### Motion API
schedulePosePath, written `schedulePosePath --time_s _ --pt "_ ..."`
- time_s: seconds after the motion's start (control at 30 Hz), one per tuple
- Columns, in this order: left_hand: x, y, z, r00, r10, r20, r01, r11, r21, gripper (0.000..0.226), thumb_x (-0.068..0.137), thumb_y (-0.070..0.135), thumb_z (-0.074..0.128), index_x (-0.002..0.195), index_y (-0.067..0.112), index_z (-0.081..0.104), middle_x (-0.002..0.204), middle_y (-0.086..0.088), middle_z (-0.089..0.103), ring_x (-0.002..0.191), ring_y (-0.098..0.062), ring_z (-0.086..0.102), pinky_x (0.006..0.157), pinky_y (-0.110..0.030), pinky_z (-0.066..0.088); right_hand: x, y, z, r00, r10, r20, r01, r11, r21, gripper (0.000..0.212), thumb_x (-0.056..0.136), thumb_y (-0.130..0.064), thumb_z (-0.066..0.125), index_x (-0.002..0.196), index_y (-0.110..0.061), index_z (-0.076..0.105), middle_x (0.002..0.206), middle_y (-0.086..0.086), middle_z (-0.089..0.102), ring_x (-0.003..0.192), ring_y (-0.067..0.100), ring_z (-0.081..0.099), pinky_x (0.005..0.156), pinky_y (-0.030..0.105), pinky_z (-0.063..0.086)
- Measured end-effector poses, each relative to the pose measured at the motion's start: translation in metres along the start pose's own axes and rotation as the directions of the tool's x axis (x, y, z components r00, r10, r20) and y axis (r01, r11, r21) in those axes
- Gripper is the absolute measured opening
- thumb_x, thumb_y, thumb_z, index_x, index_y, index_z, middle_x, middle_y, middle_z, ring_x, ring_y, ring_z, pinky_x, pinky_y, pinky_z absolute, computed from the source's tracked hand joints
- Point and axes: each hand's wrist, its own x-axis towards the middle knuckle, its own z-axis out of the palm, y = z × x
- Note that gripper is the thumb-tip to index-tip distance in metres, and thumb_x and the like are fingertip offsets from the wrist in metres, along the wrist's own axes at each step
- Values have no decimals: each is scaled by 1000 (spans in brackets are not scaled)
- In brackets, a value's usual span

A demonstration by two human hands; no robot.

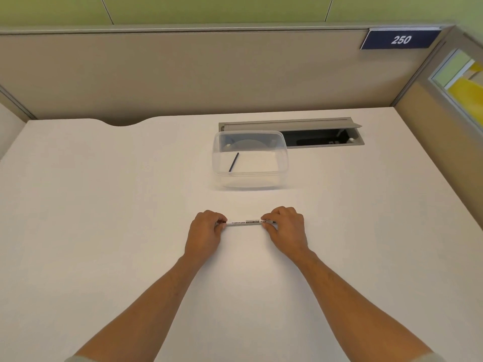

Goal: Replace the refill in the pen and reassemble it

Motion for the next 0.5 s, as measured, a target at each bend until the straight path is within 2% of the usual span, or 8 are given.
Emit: schedulePosePath --time_s 0.27,0.37,0.5 --pt "4 1 5 1000 -23 -3 23 1000 -10 12 84 0 66 93 6 72 91 -12 67 89 -32 59 80 -38 47 -1 3 6 1000 -4 8 4 999 -34 16 87 -27 63 100 -29 72 95 -8 66 97 19 52 79 30 25" --pt "-1 2 4 1000 -31 -4 31 999 9 19 84 3 68 103 5 70 98 -13 66 94 -33 57 85 -36 45 -6 3 4 1000 3 3 -3 1000 -24 22 87 -28 63 109 -27 68 106 -7 66 107 18 52 87 32 27" --pt "-19 0 2 996 4 -94 6 995 104 28 83 11 73 111 6 69 105 -12 65 98 -35 57 86 -39 44 -19 4 0 996 13 -86 -17 999 -47 32 92 -36 54 122 -24 59 125 -5 61 123 16 48 99 36 28"
